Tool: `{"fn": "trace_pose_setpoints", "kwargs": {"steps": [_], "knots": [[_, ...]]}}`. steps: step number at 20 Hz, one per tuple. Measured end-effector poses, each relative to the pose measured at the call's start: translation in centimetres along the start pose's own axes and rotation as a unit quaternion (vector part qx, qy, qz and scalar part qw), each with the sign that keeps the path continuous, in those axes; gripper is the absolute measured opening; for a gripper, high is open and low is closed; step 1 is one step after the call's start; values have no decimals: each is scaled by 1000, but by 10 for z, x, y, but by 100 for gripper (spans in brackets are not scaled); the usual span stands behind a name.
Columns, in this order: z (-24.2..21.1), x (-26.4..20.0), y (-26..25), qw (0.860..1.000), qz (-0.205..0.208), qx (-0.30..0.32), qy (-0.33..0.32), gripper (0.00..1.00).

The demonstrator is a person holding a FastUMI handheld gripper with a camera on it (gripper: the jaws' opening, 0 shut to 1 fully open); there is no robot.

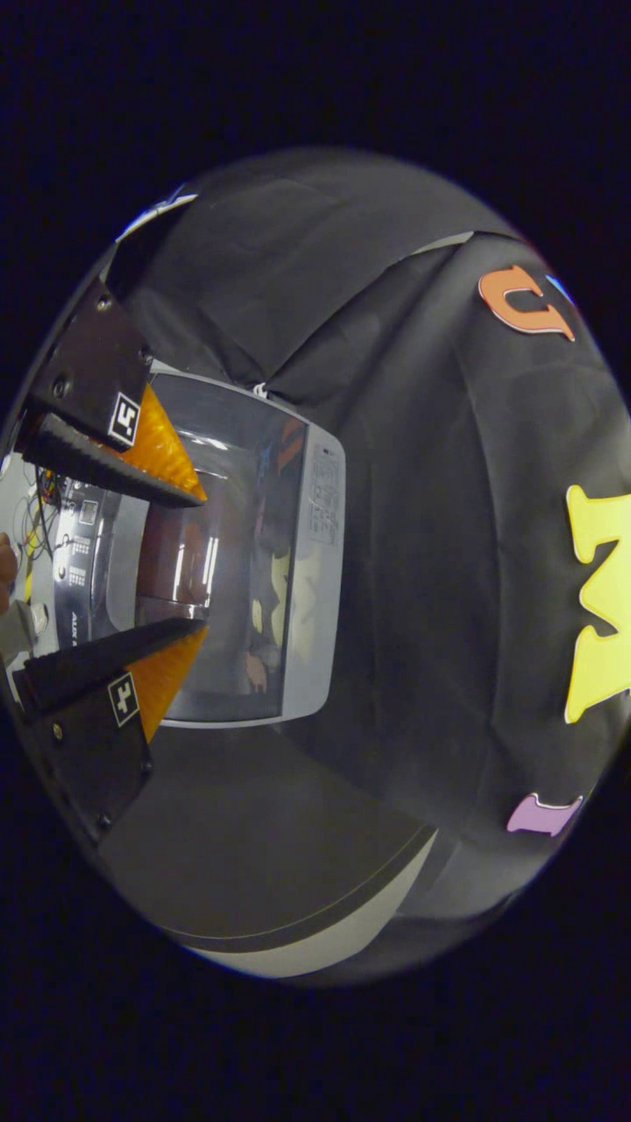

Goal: Put the clothes into the washing machine and then close the washing machine lid.

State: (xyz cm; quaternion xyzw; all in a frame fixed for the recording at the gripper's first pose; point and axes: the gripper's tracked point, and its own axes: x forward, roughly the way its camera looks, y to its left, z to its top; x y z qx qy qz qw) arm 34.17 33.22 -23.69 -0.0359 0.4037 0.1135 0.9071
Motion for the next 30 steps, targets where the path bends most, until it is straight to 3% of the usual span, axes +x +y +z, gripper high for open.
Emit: {"fn": "trace_pose_setpoints", "kwargs": {"steps": [9, 16, 22, 30], "knots": [[13, -91, -10, 995, 15, -10, -96, 79], [-53, -169, -39, 983, 39, 0, -178, 79], [-108, -245, -75, 961, 28, -17, -273, 80], [-167, -317, -113, 941, 32, -40, -336, 79]]}}
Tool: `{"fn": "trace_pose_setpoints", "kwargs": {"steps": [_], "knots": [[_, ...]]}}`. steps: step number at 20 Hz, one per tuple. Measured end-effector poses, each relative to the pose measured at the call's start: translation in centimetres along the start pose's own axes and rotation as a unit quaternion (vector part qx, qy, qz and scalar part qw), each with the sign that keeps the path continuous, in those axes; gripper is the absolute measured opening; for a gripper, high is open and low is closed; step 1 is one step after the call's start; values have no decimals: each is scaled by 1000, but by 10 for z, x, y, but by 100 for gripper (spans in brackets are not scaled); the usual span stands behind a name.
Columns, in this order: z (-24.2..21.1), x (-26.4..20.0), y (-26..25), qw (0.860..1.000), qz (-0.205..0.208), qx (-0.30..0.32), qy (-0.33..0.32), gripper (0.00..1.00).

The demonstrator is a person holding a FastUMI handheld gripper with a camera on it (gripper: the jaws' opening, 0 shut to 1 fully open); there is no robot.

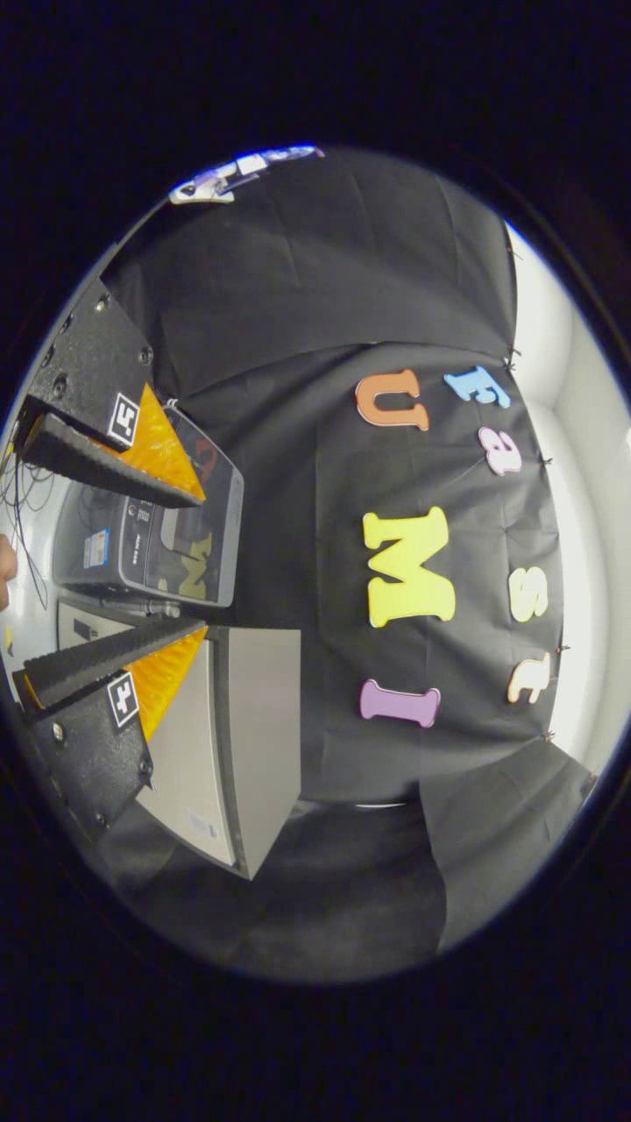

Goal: Put the clothes into the washing machine and then close the washing machine lid.

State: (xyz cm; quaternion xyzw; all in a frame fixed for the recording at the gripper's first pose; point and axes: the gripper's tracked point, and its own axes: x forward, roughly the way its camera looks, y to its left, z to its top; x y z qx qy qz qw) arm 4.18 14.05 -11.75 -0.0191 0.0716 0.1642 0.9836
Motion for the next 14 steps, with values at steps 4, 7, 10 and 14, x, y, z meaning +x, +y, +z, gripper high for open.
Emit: {"fn": "trace_pose_setpoints", "kwargs": {"steps": [4, 7, 10, 14], "knots": [[10, -20, -10, 1000, 10, -16, -18, 79], [16, -22, -19, 999, 5, -17, -29, 79], [16, -19, -24, 1000, 2, -13, -27, 79], [18, -23, -22, 999, -1, -15, -31, 79]]}}
